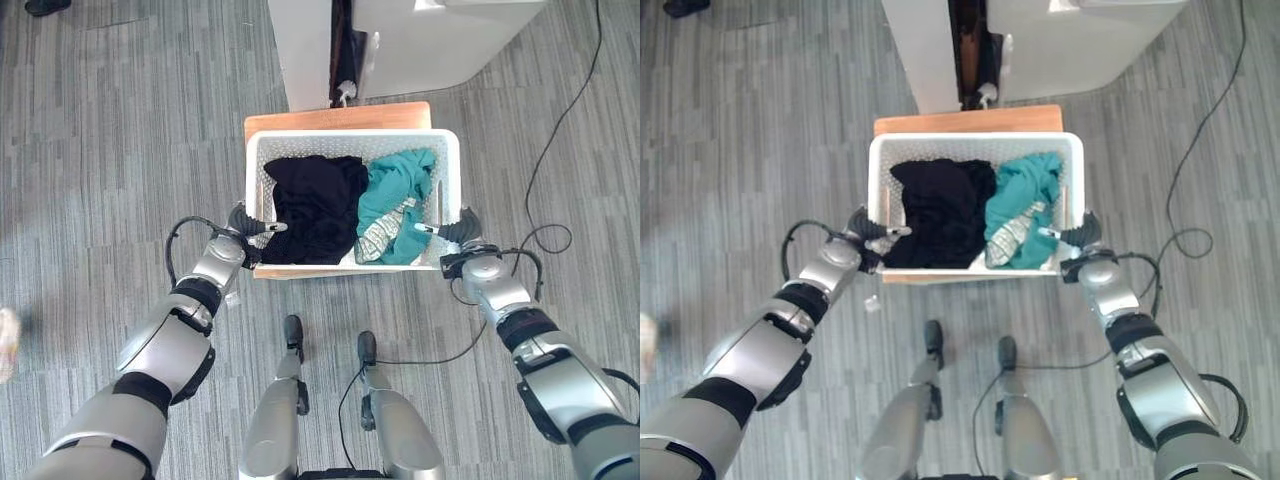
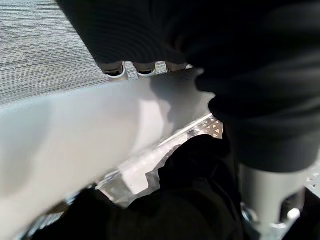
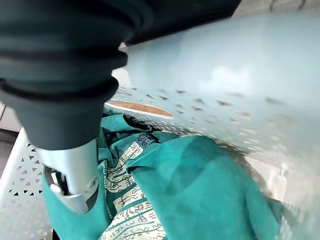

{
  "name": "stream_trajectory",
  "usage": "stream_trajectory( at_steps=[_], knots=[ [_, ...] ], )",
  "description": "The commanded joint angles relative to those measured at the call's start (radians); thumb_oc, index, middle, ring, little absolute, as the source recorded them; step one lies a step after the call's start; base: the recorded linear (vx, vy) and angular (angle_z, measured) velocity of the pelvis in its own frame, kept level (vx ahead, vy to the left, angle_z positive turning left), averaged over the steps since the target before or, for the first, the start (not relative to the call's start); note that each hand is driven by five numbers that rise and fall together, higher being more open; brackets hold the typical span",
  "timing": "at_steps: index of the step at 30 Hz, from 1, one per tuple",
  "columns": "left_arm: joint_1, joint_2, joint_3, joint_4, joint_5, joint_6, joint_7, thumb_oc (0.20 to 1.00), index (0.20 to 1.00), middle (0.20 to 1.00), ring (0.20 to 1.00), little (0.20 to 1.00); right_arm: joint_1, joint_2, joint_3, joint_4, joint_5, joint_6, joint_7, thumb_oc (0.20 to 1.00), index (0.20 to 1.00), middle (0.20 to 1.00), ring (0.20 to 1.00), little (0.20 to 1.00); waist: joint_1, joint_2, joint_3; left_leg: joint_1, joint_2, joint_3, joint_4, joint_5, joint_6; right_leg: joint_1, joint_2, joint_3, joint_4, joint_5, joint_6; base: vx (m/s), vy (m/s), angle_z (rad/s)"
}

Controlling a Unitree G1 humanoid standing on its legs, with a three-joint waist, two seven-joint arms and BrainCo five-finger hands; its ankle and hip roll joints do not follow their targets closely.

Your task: Grab the laundry basket,head to the washer,open it,put in the laundry and shut it.

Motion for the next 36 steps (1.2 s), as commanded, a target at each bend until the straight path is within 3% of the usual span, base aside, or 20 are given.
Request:
stream_trajectory(
  at_steps=[1,22,23,24,25,26,27,28,33,36],
  knots=[
    [-0.166,-0.002,-0.027,0.131,0.018,-0.022,0.016,1.0,1.0,1.0,1.0,1.0,-0.019,0.012,0.018,-0.002,0.022,-0.021,0.029,1.0,1.0,1.0,1.0,1.0,0.018,-0.03,-0.012,-0.018,0.016,-0.037,0.093,-0.087,-0.005,-0.112,-0.072,-0.019,0.129,-0.045,0.042,0.0,0.0,0.0],
    [-0.277,0.047,-0.076,0.132,0.054,-0.024,0.038,1.0,1.0,1.0,1.0,1.0,-0.028,-0.027,0.029,-0.071,0.026,-0.021,0.025,1.0,1.0,1.0,1.0,1.0,0.002,-0.046,0.009,-0.074,0.005,-0.042,0.118,-0.105,0.003,-0.159,-0.073,-0.007,0.127,-0.037,0.047,0.02,-0.002,-0.01],
    [-0.273,0.041,-0.072,0.141,0.044,-0.023,0.034,0.583,0.583,0.583,0.583,0.583,-0.034,-0.024,0.034,-0.077,0.029,-0.021,0.024,0.834,0.834,0.834,0.834,0.834,0.0,-0.046,0.009,-0.076,0.003,-0.042,0.119,-0.107,0.004,-0.164,-0.072,-0.005,0.129,-0.038,0.046,0.03,0.003,-0.02],
    [-0.272,0.04,-0.07,0.145,0.039,-0.021,0.033,0.457,0.457,0.457,0.457,0.457,-0.036,-0.023,0.037,-0.08,0.032,-0.02,0.025,0.777,0.777,0.777,0.777,0.777,0.0,-0.046,0.01,-0.077,0.003,-0.043,0.118,-0.107,0.005,-0.165,-0.072,-0.004,0.129,-0.038,0.045,0.04,0.003,-0.01],
    [-0.267,0.039,-0.063,0.15,0.024,-0.02,0.03,0.2,0.2,0.2,0.2,0.2,-0.036,-0.02,0.04,-0.091,0.042,-0.023,0.027,0.476,0.476,0.476,0.476,0.476,-0.002,-0.047,0.01,-0.078,0.002,-0.044,0.118,-0.108,0.005,-0.167,-0.072,-0.002,0.129,-0.037,0.045,0.03,0.0,-0.01],
    [-0.266,0.039,-0.063,0.151,0.018,-0.02,0.028,0.2,0.2,0.2,0.2,0.2,-0.037,-0.019,0.043,-0.096,0.046,-0.023,0.03,0.391,0.391,0.391,0.391,0.391,-0.002,-0.048,0.01,-0.078,0.001,-0.044,0.118,-0.108,0.005,-0.168,-0.072,-0.002,0.129,-0.036,0.045,0.0,0.0,0.0],
    [-0.265,0.039,-0.063,0.151,0.017,-0.02,0.028,0.2,0.2,0.2,0.2,0.2,-0.037,-0.019,0.044,-0.096,0.046,-0.022,0.03,0.244,0.244,0.244,0.244,0.244,-0.002,-0.048,0.01,-0.078,0.001,-0.044,0.118,-0.108,0.005,-0.168,-0.072,-0.002,0.129,-0.036,0.045,0.0,0.0,0.0],
    [-0.263,0.041,-0.062,0.151,0.014,-0.021,0.03,0.2,0.2,0.2,0.2,0.2,-0.036,-0.019,0.048,-0.108,0.048,-0.022,0.033,0.2,0.2,0.2,0.2,0.2,-0.002,-0.049,0.011,-0.078,0.001,-0.044,0.117,-0.108,0.006,-0.169,-0.072,-0.001,0.129,-0.037,0.045,0.0,0.0,0.0],
    [-0.243,0.065,-0.074,0.097,0.02,-0.028,0.023,0.2,0.2,0.2,0.2,0.2,-0.009,-0.038,0.045,-0.175,0.044,-0.027,0.039,0.2,0.2,0.2,0.2,0.2,-0.001,-0.05,0.011,-0.077,0.0,-0.045,0.113,-0.109,0.006,-0.174,-0.07,0.001,0.131,-0.036,0.045,0.0,0.0,0.0],
    [-0.253,0.099,-0.105,0.046,0.113,-0.034,0.051,0.2,0.2,0.2,0.2,0.2,0.036,-0.059,0.019,-0.238,0.045,-0.046,0.045,0.2,0.2,0.2,0.2,0.2,-0.001,-0.051,0.013,-0.078,-0.001,-0.051,0.11,-0.109,0.008,-0.176,-0.071,0.001,0.13,-0.036,0.047,0.0,0.0,0.0]
  ],
)
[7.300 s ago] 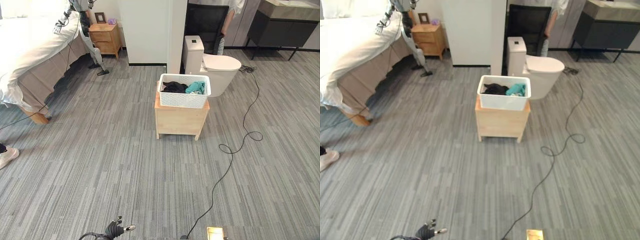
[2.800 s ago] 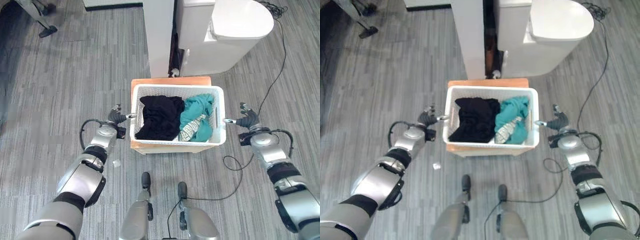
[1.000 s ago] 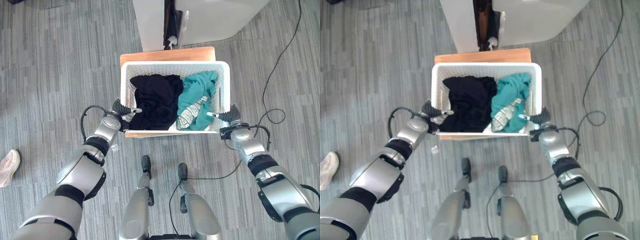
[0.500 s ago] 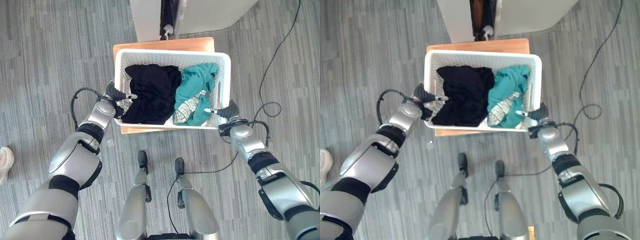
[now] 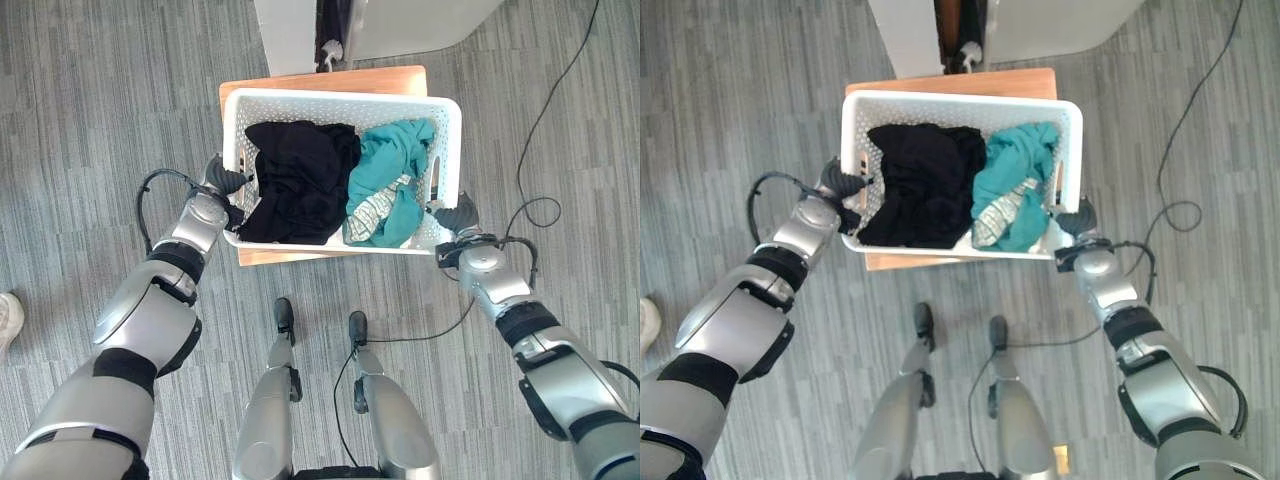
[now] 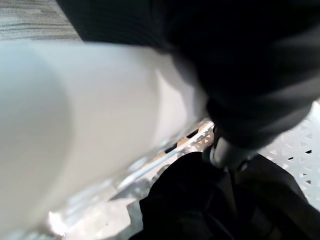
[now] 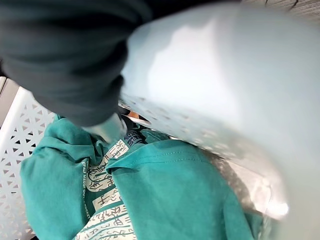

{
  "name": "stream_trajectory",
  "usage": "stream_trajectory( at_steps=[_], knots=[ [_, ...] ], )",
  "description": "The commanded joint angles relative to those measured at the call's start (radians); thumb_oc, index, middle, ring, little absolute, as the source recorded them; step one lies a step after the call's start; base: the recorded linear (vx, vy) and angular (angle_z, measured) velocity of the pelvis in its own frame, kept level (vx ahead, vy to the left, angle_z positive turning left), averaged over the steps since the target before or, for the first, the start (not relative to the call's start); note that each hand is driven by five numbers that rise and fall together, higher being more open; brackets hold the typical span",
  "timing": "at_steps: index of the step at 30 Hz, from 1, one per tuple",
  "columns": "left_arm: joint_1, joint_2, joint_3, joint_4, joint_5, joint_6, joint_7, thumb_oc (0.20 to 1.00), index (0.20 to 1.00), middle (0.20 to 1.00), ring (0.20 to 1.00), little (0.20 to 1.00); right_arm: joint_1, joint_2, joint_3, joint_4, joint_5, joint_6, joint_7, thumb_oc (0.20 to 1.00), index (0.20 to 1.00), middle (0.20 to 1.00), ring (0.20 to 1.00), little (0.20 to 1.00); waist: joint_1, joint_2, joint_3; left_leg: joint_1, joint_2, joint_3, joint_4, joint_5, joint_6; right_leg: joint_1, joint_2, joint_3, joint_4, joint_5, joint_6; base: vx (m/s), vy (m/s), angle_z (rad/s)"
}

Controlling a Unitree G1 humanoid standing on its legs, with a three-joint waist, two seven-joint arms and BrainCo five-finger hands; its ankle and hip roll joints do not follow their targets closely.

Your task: Grab the laundry basket,head to the washer,open it,put in the laundry and shut it.

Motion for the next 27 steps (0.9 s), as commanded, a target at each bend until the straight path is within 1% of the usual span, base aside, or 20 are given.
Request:
stream_trajectory(
  at_steps=[1,5,7,8,10,14,17,19,20,21,25,26,27],
  knots=[
    [-0.092,-0.008,0.005,0.047,0.104,-0.038,0.013,0.2,0.2,0.2,0.2,0.2,0.042,-0.03,-0.019,-0.118,0.018,-0.058,0.056,0.2,0.2,0.2,0.2,0.2,0.017,-0.014,-0.008,0.004,0.002,-0.064,0.109,-0.113,0.002,-0.084,-0.067,-0.023,0.13,-0.057,0.043,0.0,0.0,0.0],
    [-0.078,0.021,-0.004,-0.049,0.197,-0.049,0.048,0.2,0.2,0.2,0.2,0.2,0.124,-0.057,-0.088,-0.211,0.02,-0.084,0.059,0.2,0.2,0.2,0.2,0.2,0.019,-0.012,-0.008,0.006,-0.001,-0.071,0.104,-0.114,0.004,-0.081,-0.07,-0.028,0.129,-0.06,0.047,0.0,0.0,0.0],
    [-0.037,0.065,-0.004,-0.164,0.244,-0.052,0.066,0.2,0.2,0.2,0.2,0.2,0.192,-0.084,-0.149,-0.294,0.025,-0.088,0.06,0.2,0.2,0.2,0.2,0.2,0.024,-0.014,-0.018,0.017,-0.004,-0.078,0.104,-0.119,0.006,-0.066,-0.07,-0.03,0.129,-0.064,0.049,0.0,0.0,0.0],
    [-0.035,0.066,-0.003,-0.166,0.245,-0.051,0.066,0.2,0.2,0.2,0.2,0.2,0.195,-0.084,-0.15,-0.296,0.024,-0.087,0.06,0.2,0.2,0.2,0.2,0.2,0.025,-0.014,-0.018,0.018,-0.004,-0.078,0.104,-0.119,0.006,-0.065,-0.071,-0.03,0.128,-0.064,0.049,0.0,0.0,0.0],
    [-0.009,0.092,-0.009,-0.227,0.287,-0.044,0.072,0.2,0.2,0.2,0.2,0.2,0.233,-0.104,-0.178,-0.344,0.025,-0.086,0.064,0.2,0.2,0.2,0.2,0.2,0.026,-0.015,-0.026,0.028,-0.005,-0.081,0.105,-0.125,0.007,-0.053,-0.07,-0.03,0.128,-0.067,0.049,0.0,0.0,0.0],
    [0.023,0.101,-0.009,-0.271,0.325,-0.036,0.07,0.2,0.2,0.2,0.2,0.2,0.286,-0.125,-0.217,-0.399,0.051,-0.082,0.082,0.2,0.2,0.2,0.2,0.2,0.028,-0.023,-0.043,0.047,-0.004,-0.086,0.119,-0.139,0.007,-0.028,-0.071,-0.029,0.132,-0.074,0.049,0.0,0.0,0.0],
    [0.046,0.12,-0.017,-0.328,0.339,-0.033,0.053,0.2,0.2,0.2,0.2,0.2,0.34,-0.147,-0.247,-0.455,0.084,-0.076,0.104,0.2,0.2,0.2,0.2,0.2,0.03,-0.026,-0.062,0.067,-0.004,-0.093,0.131,-0.151,0.01,-0.009,-0.068,-0.031,0.155,-0.091,0.047,0.0,-0.025,0.01],
    [0.062,0.132,-0.031,-0.401,0.334,-0.037,0.026,0.2,0.2,0.2,0.2,0.2,0.365,-0.168,-0.258,-0.455,0.108,-0.071,0.123,0.2,0.2,0.2,0.2,0.2,0.035,-0.025,-0.073,0.081,-0.004,-0.099,0.141,-0.16,0.012,0.005,-0.066,-0.034,0.177,-0.106,0.044,0.0,-0.029,0.03],
    [0.064,0.132,-0.031,-0.404,0.334,-0.036,0.025,0.2,0.2,0.2,0.2,0.2,0.367,-0.168,-0.259,-0.456,0.109,-0.07,0.123,0.2,0.2,0.2,0.2,0.2,0.035,-0.025,-0.073,0.082,-0.005,-0.099,0.141,-0.16,0.012,0.006,-0.067,-0.035,0.178,-0.107,0.044,0.02,-0.031,0.09],
    [0.084,0.151,-0.042,-0.465,0.32,-0.039,-0.008,0.2,0.2,0.2,0.2,0.2,0.393,-0.187,-0.274,-0.463,0.131,-0.057,0.144,0.2,0.2,0.2,0.2,0.2,0.036,-0.027,-0.086,0.103,-0.003,-0.1,0.149,-0.17,0.011,0.025,-0.065,-0.036,0.19,-0.119,0.044,0.02,-0.029,0.1],
    [0.129,0.201,-0.077,-0.603,0.291,-0.049,-0.078,0.2,0.2,0.2,0.2,0.2,0.462,-0.248,-0.3,-0.524,0.203,-0.037,0.195,0.2,0.2,0.2,0.2,0.2,0.041,-0.03,-0.118,0.164,0.001,-0.102,0.151,-0.183,0.009,0.08,-0.065,-0.044,0.196,-0.131,0.046,0.03,-0.035,0.05],
    [0.14,0.201,-0.085,-0.639,0.288,-0.05,-0.097,0.2,0.2,0.2,0.2,0.2,0.481,-0.268,-0.302,-0.535,0.227,-0.031,0.217,0.2,0.2,0.2,0.2,0.2,0.042,-0.032,-0.132,0.179,0.002,-0.103,0.149,-0.185,0.008,0.095,-0.062,-0.044,0.197,-0.137,0.044,0.07,-0.051,0.07],
    [0.168,0.204,-0.091,-0.684,0.279,-0.054,-0.123,0.2,0.2,0.2,0.2,0.2,0.509,-0.312,-0.311,-0.538,0.244,-0.012,0.244,0.2,0.2,0.2,0.2,0.2,0.045,-0.035,-0.16,0.209,0.003,-0.11,0.149,-0.19,0.007,0.123,-0.059,-0.048,0.202,-0.149,0.042,0.05,-0.059,0.05]
  ],
)
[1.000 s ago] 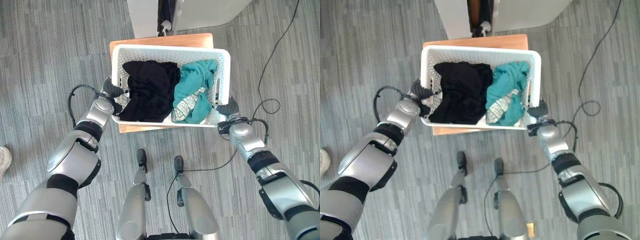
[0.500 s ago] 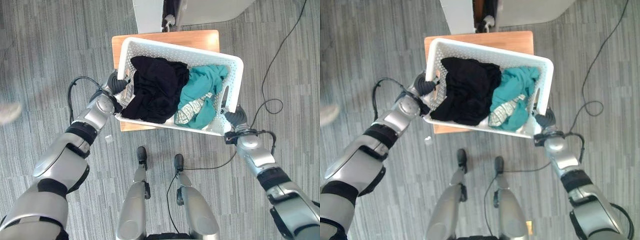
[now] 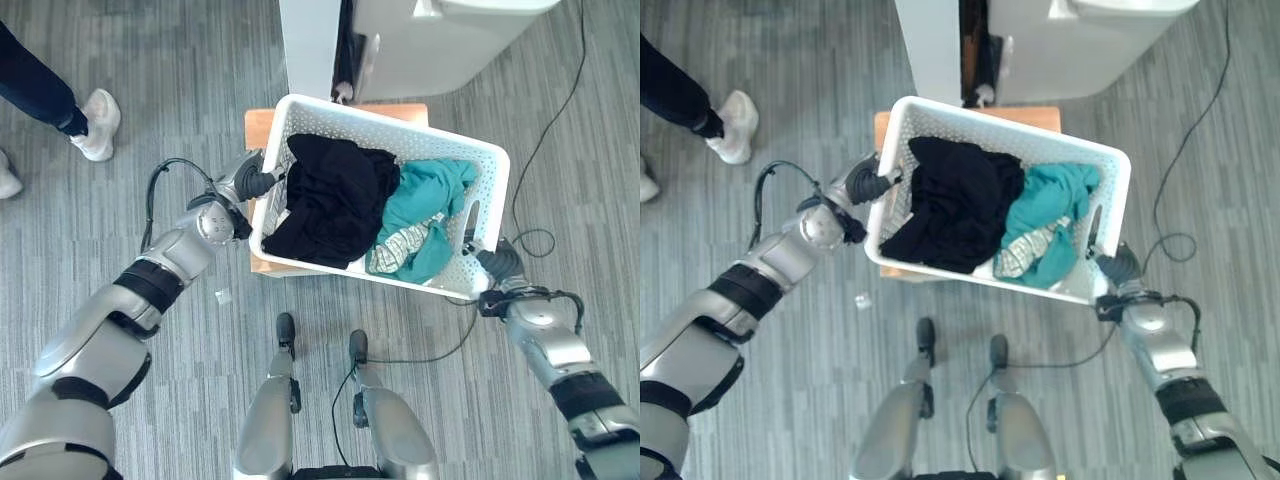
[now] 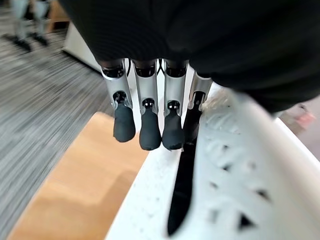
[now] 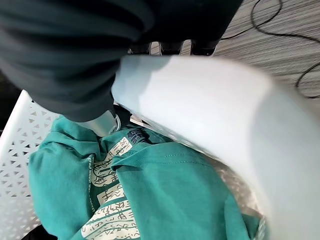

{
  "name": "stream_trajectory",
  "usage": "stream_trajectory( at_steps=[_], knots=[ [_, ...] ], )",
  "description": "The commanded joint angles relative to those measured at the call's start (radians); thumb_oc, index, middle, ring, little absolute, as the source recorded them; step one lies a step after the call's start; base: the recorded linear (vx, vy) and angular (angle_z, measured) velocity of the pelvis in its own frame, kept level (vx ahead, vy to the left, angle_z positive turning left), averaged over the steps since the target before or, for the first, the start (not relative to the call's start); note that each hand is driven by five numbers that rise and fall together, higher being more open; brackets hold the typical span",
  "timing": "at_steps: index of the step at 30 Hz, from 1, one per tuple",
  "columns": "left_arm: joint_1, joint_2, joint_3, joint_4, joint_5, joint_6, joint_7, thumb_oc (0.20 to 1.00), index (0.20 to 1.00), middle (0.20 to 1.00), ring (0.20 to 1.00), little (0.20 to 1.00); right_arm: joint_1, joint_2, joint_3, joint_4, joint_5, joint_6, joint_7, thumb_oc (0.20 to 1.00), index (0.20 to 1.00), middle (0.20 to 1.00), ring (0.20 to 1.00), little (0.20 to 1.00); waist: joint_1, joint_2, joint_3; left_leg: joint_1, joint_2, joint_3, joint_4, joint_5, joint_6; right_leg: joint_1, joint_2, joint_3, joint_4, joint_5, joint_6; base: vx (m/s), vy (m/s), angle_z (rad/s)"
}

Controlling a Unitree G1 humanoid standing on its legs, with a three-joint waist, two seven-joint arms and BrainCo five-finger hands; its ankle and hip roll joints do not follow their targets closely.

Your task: Grab the laundry basket,head to the washer,open it,put in the laundry and shut it.

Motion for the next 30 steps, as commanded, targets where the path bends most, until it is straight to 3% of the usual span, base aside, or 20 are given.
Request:
stream_trajectory(
  at_steps=[1,4,7,13,19,24,26,27,28,30],
  knots=[
    [-0.011,-0.084,0.01,0.027,-0.013,-0.069,-0.062,0.2,0.2,0.2,0.2,0.2,0.022,-0.108,-0.074,-0.108,0.098,-0.052,0.129,0.2,0.2,0.2,0.2,0.2,0.015,-0.022,-0.178,0.033,0.013,-0.075,0.147,-0.186,0.0,-0.069,-0.051,-0.018,0.204,-0.137,0.034,0.06,-0.062,0.06],
    [0.048,-0.1,-0.001,-0.049,-0.046,-0.061,-0.123,0.2,0.2,0.2,0.2,0.2,0.098,-0.201,-0.126,-0.137,0.148,-0.023,0.18,0.2,0.2,0.2,0.2,0.2,0.018,-0.025,-0.249,0.1,0.021,-0.089,0.149,-0.191,-0.008,0.005,-0.035,-0.026,0.206,-0.16,0.022,0.04,-0.119,0.03],
    [0.067,-0.119,-0.008,-0.06,-0.057,-0.053,-0.145,0.2,0.2,0.2,0.2,0.2,0.142,-0.24,-0.165,-0.148,0.168,-0.013,0.194,0.2,0.2,0.2,0.2,0.2,0.018,-0.025,-0.279,0.131,0.031,-0.094,0.145,-0.184,-0.016,0.044,-0.024,-0.032,0.192,-0.165,0.011,0.01,-0.11,0.13],
    [0.07,-0.189,-0.01,-0.027,-0.051,-0.046,-0.153,0.2,0.2,0.2,0.2,0.2,0.208,-0.25,-0.224,-0.182,0.178,-0.014,0.194,0.2,0.2,0.2,0.2,0.2,0.008,-0.022,-0.315,0.132,0.057,-0.111,0.12,-0.136,-0.041,0.077,0.001,-0.049,0.141,-0.164,-0.008,-0.06,-0.112,0.11],
    [0.05,-0.24,-0.024,0.018,-0.043,-0.051,-0.145,0.2,0.2,0.2,0.2,0.2,0.244,-0.249,-0.239,-0.19,0.181,-0.012,0.189,0.2,0.2,0.2,0.2,0.2,-0.004,-0.018,-0.333,0.11,0.074,-0.115,0.09,-0.101,-0.057,0.077,0.004,-0.074,0.1,-0.143,-0.005,-0.08,-0.045,0.1],
    [0.045,-0.275,-0.024,0.044,-0.041,-0.06,-0.147,0.2,0.2,0.2,0.2,0.2,0.249,-0.273,-0.236,-0.211,0.196,-0.016,0.201,0.2,0.2,0.2,0.2,0.2,-0.006,-0.032,-0.319,0.103,0.031,-0.139,0.226,-0.198,-0.051,0.071,-0.016,-0.028,0.081,-0.097,0.009,-0.1,0.074,-0.03],
    [0.049,-0.269,-0.014,0.032,-0.045,-0.063,-0.147,0.2,0.2,0.2,0.2,0.2,0.234,-0.286,-0.228,-0.219,0.209,-0.016,0.207,0.2,0.2,0.2,0.2,0.2,-0.007,-0.033,-0.311,0.107,0.003,-0.187,0.261,-0.238,-0.049,0.057,-0.024,0.008,0.06,-0.068,0.022,-0.14,0.193,-0.49],
    [0.063,-0.249,-0.003,0.016,-0.049,-0.066,-0.149,0.2,0.2,0.2,0.2,0.2,0.213,-0.289,-0.215,-0.219,0.216,-0.014,0.212,0.2,0.2,0.2,0.2,0.2,0.0,-0.031,-0.31,0.113,-0.022,-0.248,0.288,-0.27,-0.045,0.042,-0.027,0.056,0.05,-0.044,0.035,-0.09,0.182,-0.87],
    [0.063,-0.248,-0.002,0.016,-0.049,-0.066,-0.149,0.2,0.2,0.2,0.2,0.2,0.21,-0.289,-0.213,-0.218,0.216,-0.014,0.212,0.2,0.2,0.2,0.2,0.2,0.001,-0.031,-0.31,0.112,-0.022,-0.246,0.291,-0.273,-0.045,0.043,-0.026,0.059,0.05,-0.043,0.035,-0.07,0.203,-0.99],
    [0.083,-0.22,0.012,0.006,-0.051,-0.071,-0.15,0.2,0.2,0.2,0.2,0.2,0.192,-0.277,-0.19,-0.219,0.216,-0.005,0.223,0.2,0.2,0.2,0.2,0.2,0.005,-0.024,-0.31,0.133,-0.054,-0.324,0.292,-0.309,-0.034,0.013,-0.023,0.127,0.064,-0.03,0.044,-0.05,0.217,-0.84]
  ],
)
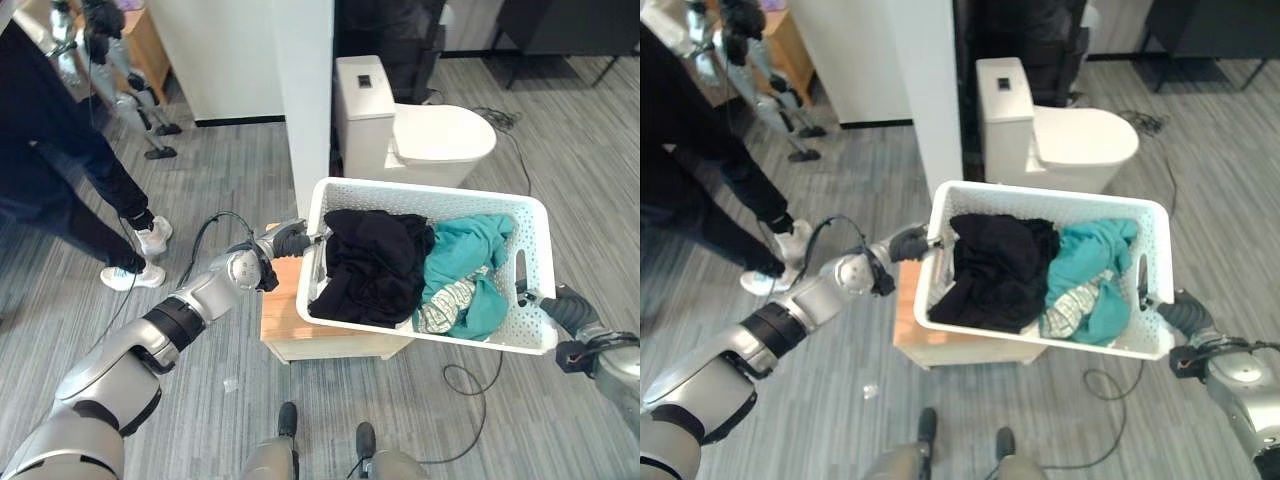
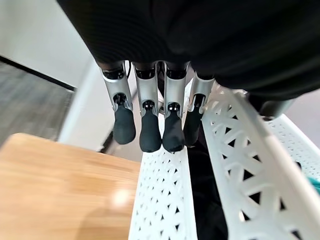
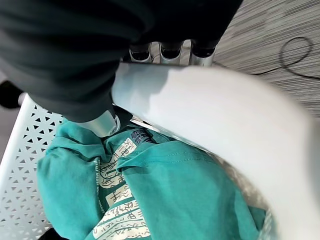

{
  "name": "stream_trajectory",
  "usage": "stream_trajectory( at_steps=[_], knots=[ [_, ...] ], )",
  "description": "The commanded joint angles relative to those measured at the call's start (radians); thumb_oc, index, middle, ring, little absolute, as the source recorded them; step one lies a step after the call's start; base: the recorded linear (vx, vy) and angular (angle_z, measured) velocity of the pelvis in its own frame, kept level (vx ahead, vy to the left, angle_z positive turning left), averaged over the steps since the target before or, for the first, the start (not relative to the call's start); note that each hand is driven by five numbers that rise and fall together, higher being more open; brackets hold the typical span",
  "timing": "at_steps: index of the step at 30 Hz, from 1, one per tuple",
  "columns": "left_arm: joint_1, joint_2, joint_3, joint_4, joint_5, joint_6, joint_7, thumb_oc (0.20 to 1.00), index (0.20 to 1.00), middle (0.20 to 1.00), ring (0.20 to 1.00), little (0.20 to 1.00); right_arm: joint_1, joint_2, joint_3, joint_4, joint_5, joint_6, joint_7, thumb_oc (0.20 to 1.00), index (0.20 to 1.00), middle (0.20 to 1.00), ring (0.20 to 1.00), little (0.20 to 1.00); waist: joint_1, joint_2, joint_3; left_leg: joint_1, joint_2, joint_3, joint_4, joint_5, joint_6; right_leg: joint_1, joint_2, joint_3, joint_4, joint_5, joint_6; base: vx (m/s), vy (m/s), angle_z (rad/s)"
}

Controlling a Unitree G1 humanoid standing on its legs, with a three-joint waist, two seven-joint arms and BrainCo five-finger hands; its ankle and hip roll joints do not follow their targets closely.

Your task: Grab the laundry basket,head to the washer,open it,put in the laundry and shut it.

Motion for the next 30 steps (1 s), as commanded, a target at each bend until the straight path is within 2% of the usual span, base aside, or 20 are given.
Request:
stream_trajectory(
  at_steps=[1,2,3,5,8,9,10,11,13,16,17,18,19,21,24,27,30],
  knots=[
    [-0.058,-0.062,0.054,0.01,-0.033,-0.094,-0.003,0.2,0.2,0.2,0.2,0.2,-0.122,-0.05,-0.035,-0.138,0.117,-0.075,0.083,0.2,0.2,0.2,0.2,0.2,0.019,-0.014,-0.057,0.041,-0.017,-0.097,0.138,-0.196,0.032,-0.113,0.015,0.045,0.058,0.008,0.042,-0.06,0.199,-0.87],
    [-0.058,-0.061,0.055,0.01,-0.033,-0.094,-0.003,0.2,0.2,0.2,0.2,0.2,-0.124,-0.05,-0.033,-0.138,0.117,-0.075,0.083,0.2,0.2,0.2,0.2,0.2,0.021,-0.014,-0.057,0.042,-0.017,-0.094,0.138,-0.197,0.033,-0.114,0.016,0.048,0.06,0.008,0.042,-0.15,0.357,-1.42],
    [-0.053,-0.062,0.065,0.023,-0.034,-0.097,-0.002,0.2,0.2,0.2,0.2,0.2,-0.158,-0.039,-0.005,-0.135,0.106,-0.074,0.078,0.2,0.2,0.2,0.2,0.2,0.01,-0.003,-0.042,0.06,-0.02,-0.048,0.136,-0.22,0.051,-0.162,0.015,0.112,0.096,0.027,0.067,-0.19,0.352,-1.26],
    [-0.059,-0.062,0.07,0.06,-0.037,-0.1,0.003,0.2,0.2,0.2,0.2,0.2,-0.201,-0.009,0.023,-0.131,0.092,-0.074,0.073,0.2,0.2,0.2,0.2,0.2,0.01,-0.003,-0.028,0.067,-0.029,0.041,0.126,-0.237,0.075,-0.208,0.005,0.171,0.102,0.063,0.105,-0.28,0.427,-1.1],
    [-0.075,-0.057,0.075,0.081,-0.017,-0.101,0.009,0.2,0.2,0.2,0.2,0.2,-0.191,0.036,0.007,-0.152,0.071,-0.061,0.074,0.2,0.2,0.2,0.2,0.2,0.007,-0.012,-0.02,0.062,-0.049,0.13,0.091,-0.23,0.102,-0.253,-0.031,0.172,0.083,0.096,0.146,-0.24,0.261,-1.89],
    [-0.068,-0.048,0.084,0.073,-0.012,-0.1,0.011,0.2,0.2,0.2,0.2,0.2,-0.187,0.049,0.004,-0.159,0.064,-0.066,0.073,0.2,0.2,0.2,0.2,0.2,0.016,-0.01,-0.011,0.063,-0.042,0.163,0.078,-0.223,0.109,-0.274,-0.045,0.124,0.1,0.086,0.138,-0.26,0.163,-1.56],
    [-0.058,-0.033,0.087,0.069,-0.006,-0.095,0.011,0.2,0.2,0.2,0.2,0.2,-0.173,0.057,-0.011,-0.159,0.061,-0.068,0.075,0.2,0.2,0.2,0.2,0.2,0.025,-0.003,-0.006,0.058,-0.034,0.186,0.069,-0.213,0.114,-0.272,-0.073,0.022,0.133,0.059,0.125,-0.24,0.133,-0.75],
    [-0.053,-0.024,0.091,0.069,-0.003,-0.088,0.01,0.2,0.2,0.2,0.2,0.2,-0.163,0.068,-0.017,-0.158,0.056,-0.061,0.082,0.2,0.2,0.2,0.2,0.2,0.023,0.001,-0.004,0.057,-0.032,0.198,0.06,-0.204,0.117,-0.267,-0.09,-0.041,0.168,0.036,0.112,-0.22,0.133,-0.76],
    [-0.044,-0.008,0.103,0.066,0.005,-0.079,0.01,0.2,0.2,0.2,0.2,0.2,-0.168,0.083,-0.01,-0.149,0.047,-0.065,0.081,0.2,0.2,0.2,0.2,0.2,0.031,0.008,-0.005,0.052,-0.027,0.237,0.053,-0.184,0.131,-0.245,-0.102,-0.116,0.266,-0.009,0.092,-0.17,0.135,-0.89],
    [-0.034,0.01,0.121,0.074,0.01,-0.067,0.01,0.2,0.2,0.2,0.2,0.2,-0.195,0.099,0.017,-0.143,0.033,-0.059,0.089,0.2,0.2,0.2,0.2,0.2,0.054,0.012,-0.029,0.048,-0.029,0.283,0.036,-0.17,0.152,-0.213,-0.099,-0.163,0.365,-0.074,0.066,-0.15,0.102,-1.08],
    [-0.028,0.037,0.14,0.062,0.006,-0.062,0.009,0.2,0.2,0.2,0.2,0.2,-0.219,0.108,0.034,-0.127,0.029,-0.057,0.09,0.2,0.2,0.2,0.2,0.2,0.089,0.01,-0.052,0.039,-0.028,0.323,0.029,-0.166,0.154,-0.168,-0.117,-0.237,0.369,-0.112,0.054,-0.12,0.029,-1.12],
    [-0.028,0.038,0.141,0.062,0.006,-0.061,0.009,0.2,0.2,0.2,0.2,0.2,-0.22,0.108,0.035,-0.127,0.029,-0.057,0.09,0.2,0.2,0.2,0.2,0.2,0.089,0.01,-0.055,0.035,-0.027,0.323,0.027,-0.163,0.154,-0.17,-0.116,-0.237,0.365,-0.108,0.053,-0.12,-0.032,-1.38],
    [-0.026,0.049,0.152,0.056,0.004,-0.058,0.014,0.2,0.2,0.2,0.2,0.2,-0.239,0.116,0.052,-0.112,0.02,-0.055,0.087,0.2,0.2,0.2,0.2,0.2,0.111,0.006,-0.068,0.033,-0.024,0.348,0.021,-0.157,0.153,-0.143,-0.13,-0.273,0.365,-0.117,0.053,-0.07,-0.043,-1.14],
    [-0.019,0.072,0.169,0.05,0.002,-0.055,0.011,0.2,0.2,0.2,0.2,0.2,-0.265,0.127,0.08,-0.092,0.003,-0.045,0.088,0.2,0.2,0.2,0.2,0.2,0.141,-0.007,-0.092,0.031,-0.021,0.386,-0.003,-0.148,0.151,-0.099,-0.132,-0.295,0.329,-0.123,0.055,-0.07,-0.104,-0.59],
    [-0.013,0.085,0.189,0.044,-0.004,-0.056,0.012,0.2,0.2,0.2,0.2,0.2,-0.286,0.125,0.098,-0.079,0.001,-0.036,0.079,0.2,0.2,0.2,0.2,0.2,0.158,-0.027,-0.111,0.013,-0.011,0.427,-0.008,-0.127,0.135,-0.046,-0.112,-0.274,0.209,-0.117,0.064,-0.1,-0.201,-0.56],
    [-0.02,0.068,0.196,0.058,-0.01,-0.059,0.022,0.2,0.2,0.2,0.2,0.2,-0.264,0.108,0.077,-0.097,0.016,-0.048,0.07,0.2,0.2,0.2,0.2,0.2,0.15,-0.035,-0.105,-0.013,0.018,0.413,-0.003,-0.093,0.106,-0.028,-0.074,-0.254,0.147,-0.114,0.053,-0.1,-0.289,-0.3],
    [-0.031,0.048,0.181,0.064,-0.011,-0.059,0.024,0.2,0.2,0.2,0.2,0.2,-0.239,0.088,0.047,-0.111,0.044,-0.062,0.059,0.2,0.2,0.2,0.2,0.2,0.128,-0.028,-0.085,-0.019,0.07,0.39,-0.008,-0.035,0.065,0.002,-0.033,-0.28,0.119,-0.136,0.027,-0.13,-0.397,0.03]
  ],
)
